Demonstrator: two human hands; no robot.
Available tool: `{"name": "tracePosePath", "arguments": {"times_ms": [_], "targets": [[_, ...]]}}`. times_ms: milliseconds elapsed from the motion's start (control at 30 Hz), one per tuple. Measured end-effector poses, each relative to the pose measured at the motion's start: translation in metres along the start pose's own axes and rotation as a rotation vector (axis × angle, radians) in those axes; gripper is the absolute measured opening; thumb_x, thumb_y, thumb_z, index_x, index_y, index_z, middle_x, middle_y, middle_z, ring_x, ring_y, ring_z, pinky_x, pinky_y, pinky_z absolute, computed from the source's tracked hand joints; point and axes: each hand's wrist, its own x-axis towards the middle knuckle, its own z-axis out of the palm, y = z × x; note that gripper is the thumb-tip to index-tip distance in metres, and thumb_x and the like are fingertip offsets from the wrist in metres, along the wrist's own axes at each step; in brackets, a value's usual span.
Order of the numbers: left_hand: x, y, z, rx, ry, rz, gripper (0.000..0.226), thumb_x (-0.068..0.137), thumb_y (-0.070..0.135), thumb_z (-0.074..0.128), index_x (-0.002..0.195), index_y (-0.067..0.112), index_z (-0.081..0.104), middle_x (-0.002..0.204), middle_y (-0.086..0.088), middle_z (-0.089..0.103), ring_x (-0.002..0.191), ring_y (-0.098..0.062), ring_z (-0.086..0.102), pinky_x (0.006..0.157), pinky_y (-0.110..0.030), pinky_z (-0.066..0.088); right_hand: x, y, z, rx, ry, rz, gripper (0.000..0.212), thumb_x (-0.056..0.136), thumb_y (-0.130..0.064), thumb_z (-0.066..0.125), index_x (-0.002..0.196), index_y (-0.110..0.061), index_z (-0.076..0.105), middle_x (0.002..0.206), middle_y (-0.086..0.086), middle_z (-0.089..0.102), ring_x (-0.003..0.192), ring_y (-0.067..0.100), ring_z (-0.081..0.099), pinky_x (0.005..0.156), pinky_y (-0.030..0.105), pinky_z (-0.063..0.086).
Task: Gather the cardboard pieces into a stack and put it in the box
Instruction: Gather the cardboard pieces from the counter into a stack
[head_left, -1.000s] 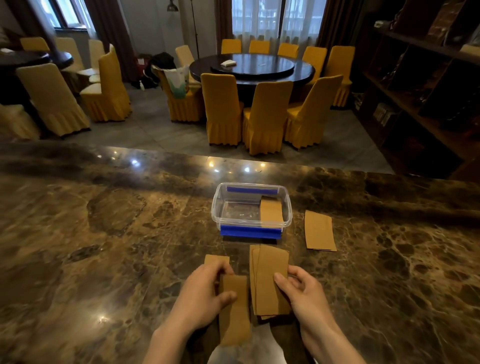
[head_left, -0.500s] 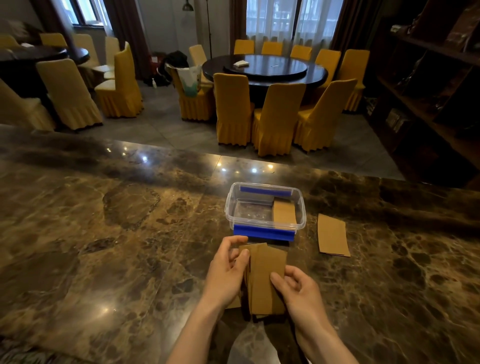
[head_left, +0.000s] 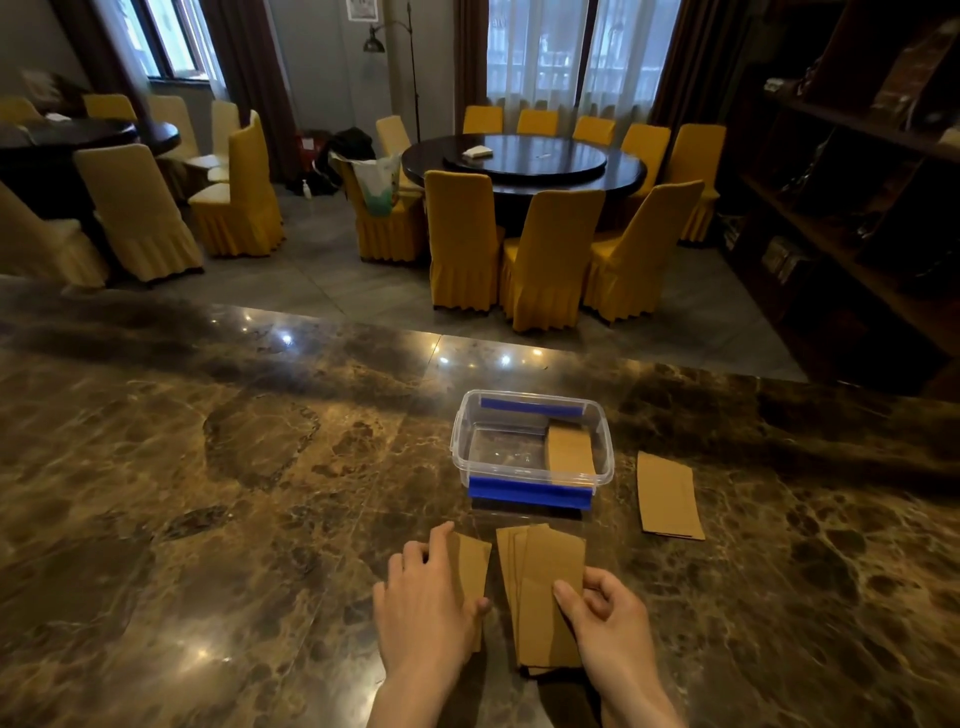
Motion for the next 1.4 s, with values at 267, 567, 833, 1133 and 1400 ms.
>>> {"name": "tracePosePath", "arguments": {"times_ms": [267, 567, 833, 1133, 1400], "targets": [[0.009, -0.006, -0.016, -0.786, -0.063, -0.253, 0.04, 0.091, 0.008, 0.074, 0.123, 0.028, 0.062, 0.097, 0.004, 0.071, 0.084, -0.014, 0.072, 0.08, -0.043, 0.062, 0.001, -0.004, -0.006, 0.04, -0.04, 0.031, 0.017, 0.095, -0.012, 0.065, 0.112, -0.014, 0.063, 0.101, 0.007, 0.075, 0.091, 0.017, 0.069, 0.063, 0.022, 0.051], [0.004, 0.021, -0.011, -1.235, -0.272, -0.133, 0.029, 0.092, 0.015, 0.072, 0.119, 0.023, 0.065, 0.103, -0.002, 0.082, 0.096, -0.015, 0.078, 0.087, -0.04, 0.062, 0.002, -0.014, -0.004, 0.088, -0.07, 0.006, 0.012, 0.095, -0.01, 0.063, 0.102, -0.02, 0.064, 0.098, 0.005, 0.076, 0.09, 0.015, 0.071, 0.063, 0.023, 0.054], [-0.002, 0.056, 0.012, -0.951, -0.333, 0.049, 0.074, 0.069, 0.011, 0.093, 0.123, 0.039, 0.051, 0.109, -0.003, 0.075, 0.1, -0.018, 0.074, 0.094, -0.048, 0.06, 0.014, -0.009, -0.027, 0.188, -0.017, 0.027, 0.013, 0.091, 0.003, 0.066, 0.098, -0.008, 0.067, 0.085, 0.014, 0.078, 0.076, 0.022, 0.073, 0.059, 0.024, 0.055], [0.014, 0.132, 0.031, -0.913, -0.434, 0.101, 0.074, 0.07, 0.017, 0.094, 0.122, 0.04, 0.048, 0.111, 0.007, 0.073, 0.103, -0.009, 0.071, 0.097, -0.04, 0.06, 0.039, -0.029, -0.096, 0.131, 0.067, -0.041, 0.028, 0.085, 0.004, 0.073, 0.107, -0.011, 0.065, 0.089, 0.01, 0.079, 0.075, 0.012, 0.076, 0.061, 0.019, 0.058], [0.04, 0.209, 0.043, -0.764, -0.353, 0.147, 0.068, 0.083, 0.029, 0.083, 0.132, 0.039, 0.037, 0.1, 0.02, 0.064, 0.1, -0.007, 0.07, 0.096, -0.041, 0.06, 0.091, -0.057, -0.138, 0.125, 0.271, -0.056, 0.026, 0.091, -0.009, 0.07, 0.11, -0.024, 0.059, 0.092, -0.006, 0.072, 0.083, 0.01, 0.071, 0.059, 0.023, 0.056]]}}
